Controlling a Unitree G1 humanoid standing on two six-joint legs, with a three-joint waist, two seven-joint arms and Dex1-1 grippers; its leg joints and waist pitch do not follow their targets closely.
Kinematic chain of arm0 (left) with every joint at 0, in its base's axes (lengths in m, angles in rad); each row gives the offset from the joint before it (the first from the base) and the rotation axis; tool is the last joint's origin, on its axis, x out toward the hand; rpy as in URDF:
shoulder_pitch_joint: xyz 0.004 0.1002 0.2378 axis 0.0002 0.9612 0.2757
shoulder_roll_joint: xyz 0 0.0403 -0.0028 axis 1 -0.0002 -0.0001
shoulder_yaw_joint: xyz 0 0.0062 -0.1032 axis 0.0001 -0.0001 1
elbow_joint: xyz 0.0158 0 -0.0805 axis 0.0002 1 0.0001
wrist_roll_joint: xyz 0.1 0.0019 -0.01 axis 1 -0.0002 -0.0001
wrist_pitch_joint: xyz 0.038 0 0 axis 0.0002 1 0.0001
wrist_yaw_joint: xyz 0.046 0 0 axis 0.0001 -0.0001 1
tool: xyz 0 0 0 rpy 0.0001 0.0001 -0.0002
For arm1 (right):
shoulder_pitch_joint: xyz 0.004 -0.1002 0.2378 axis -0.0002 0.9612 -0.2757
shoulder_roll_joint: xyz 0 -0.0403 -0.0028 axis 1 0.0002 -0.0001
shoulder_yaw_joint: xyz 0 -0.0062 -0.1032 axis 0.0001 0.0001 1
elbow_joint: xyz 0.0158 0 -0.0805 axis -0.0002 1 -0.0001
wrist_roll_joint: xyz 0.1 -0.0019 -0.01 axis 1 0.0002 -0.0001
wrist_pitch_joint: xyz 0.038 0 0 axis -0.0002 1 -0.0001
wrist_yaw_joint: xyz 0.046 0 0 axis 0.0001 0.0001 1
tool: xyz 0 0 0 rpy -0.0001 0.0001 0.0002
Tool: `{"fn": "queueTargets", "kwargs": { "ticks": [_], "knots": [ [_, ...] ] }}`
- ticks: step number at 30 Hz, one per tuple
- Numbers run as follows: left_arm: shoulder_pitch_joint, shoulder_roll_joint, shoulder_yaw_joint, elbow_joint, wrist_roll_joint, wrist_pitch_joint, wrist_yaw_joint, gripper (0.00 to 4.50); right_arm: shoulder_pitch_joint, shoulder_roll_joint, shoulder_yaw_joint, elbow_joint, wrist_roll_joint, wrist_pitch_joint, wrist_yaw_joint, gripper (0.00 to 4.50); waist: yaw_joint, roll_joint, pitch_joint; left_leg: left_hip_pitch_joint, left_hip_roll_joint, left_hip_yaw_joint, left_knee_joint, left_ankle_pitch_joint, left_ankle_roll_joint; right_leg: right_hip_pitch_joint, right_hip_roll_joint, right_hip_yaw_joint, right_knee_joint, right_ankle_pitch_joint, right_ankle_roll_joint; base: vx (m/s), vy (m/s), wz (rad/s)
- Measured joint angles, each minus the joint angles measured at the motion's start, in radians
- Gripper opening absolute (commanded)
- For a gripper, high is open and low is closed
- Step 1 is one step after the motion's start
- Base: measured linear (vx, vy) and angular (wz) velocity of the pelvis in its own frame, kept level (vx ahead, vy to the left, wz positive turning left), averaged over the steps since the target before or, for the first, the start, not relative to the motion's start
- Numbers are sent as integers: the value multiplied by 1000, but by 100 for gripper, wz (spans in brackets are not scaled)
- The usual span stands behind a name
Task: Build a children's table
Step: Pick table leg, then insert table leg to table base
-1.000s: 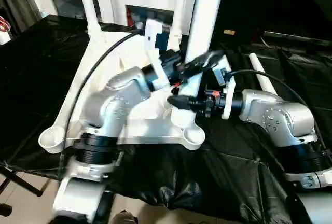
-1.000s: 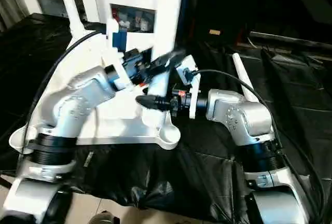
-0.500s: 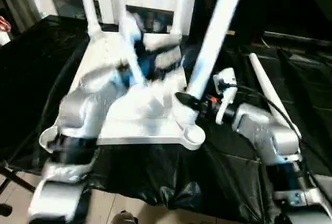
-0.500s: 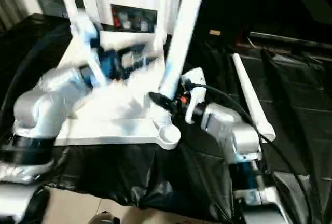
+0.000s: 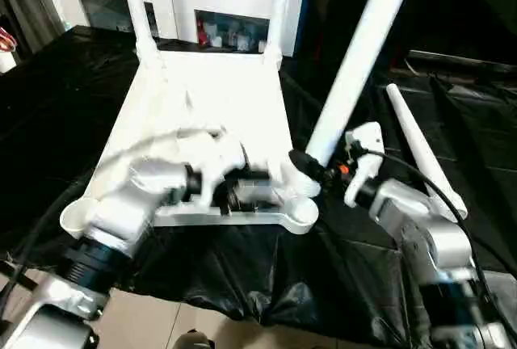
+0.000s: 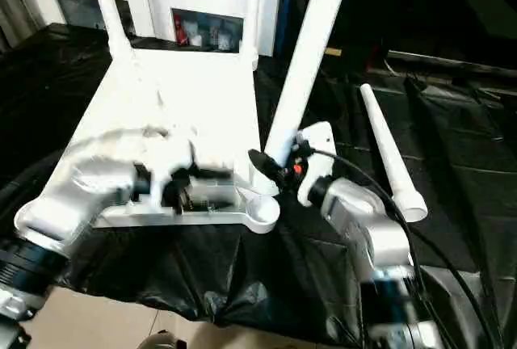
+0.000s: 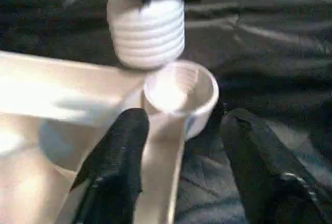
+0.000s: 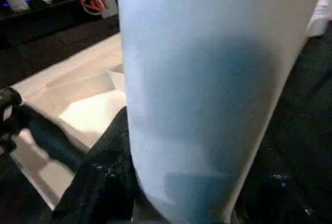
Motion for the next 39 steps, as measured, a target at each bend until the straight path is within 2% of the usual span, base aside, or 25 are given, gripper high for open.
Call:
{"fn": "queueTargets", "kwargs": {
  "ticks": [7, 12, 22, 25, 30, 39],
  "knots": [
    [17, 1, -43, 70, 50, -69, -28, 183, 29, -8, 2, -55, -3, 8, -8, 193, -2, 2, -1, 0, 0, 0, 0, 0, 0, 0, 0, 0, 0, 0, 1, 0, 0, 0],
    [9, 4, -47, 122, 97, -127, -29, 153, 46, -8, 4, -73, -3, 14, -14, 193, -1, 3, -2, 1, 0, -1, 0, 0, 0, 1, 0, 0, 0, 0, 1, 0, 0, 0],
    [-3, 9, -40, 159, 108, -154, -42, 65, 52, -8, 14, -76, -2, 26, -18, 193, -2, 6, -3, 2, 0, -1, -1, 0, 0, 1, 0, 0, 0, 1, 0, 0, 0, 0],
    [-8, 11, -39, 169, 110, -162, -53, 26, 52, -8, 22, -76, -2, 26, -18, 193, -2, 6, -3, 2, 0, -1, -1, 0, 0, 1, 0, 1, 0, 2, -2, 0, 0, 0],
    [-14, 20, -45, 179, 131, -187, -83, 4, 51, -9, 22, -76, -2, 29, -18, 193, -9, 6, -3, 2, 0, -1, -1, 0, 0, 1, 0, 1, -1, 2, -2, 0, 0, 0],
    [-33, 43, -62, 187, 162, -209, -113, 0, 36, -21, 23, -75, -3, 29, 1, 193, -29, 6, -3, 8, 0, -1, -2, 0, 0, 4, 0, 2, -1, 0, 2, 0, 0, 0]
  ]
}}
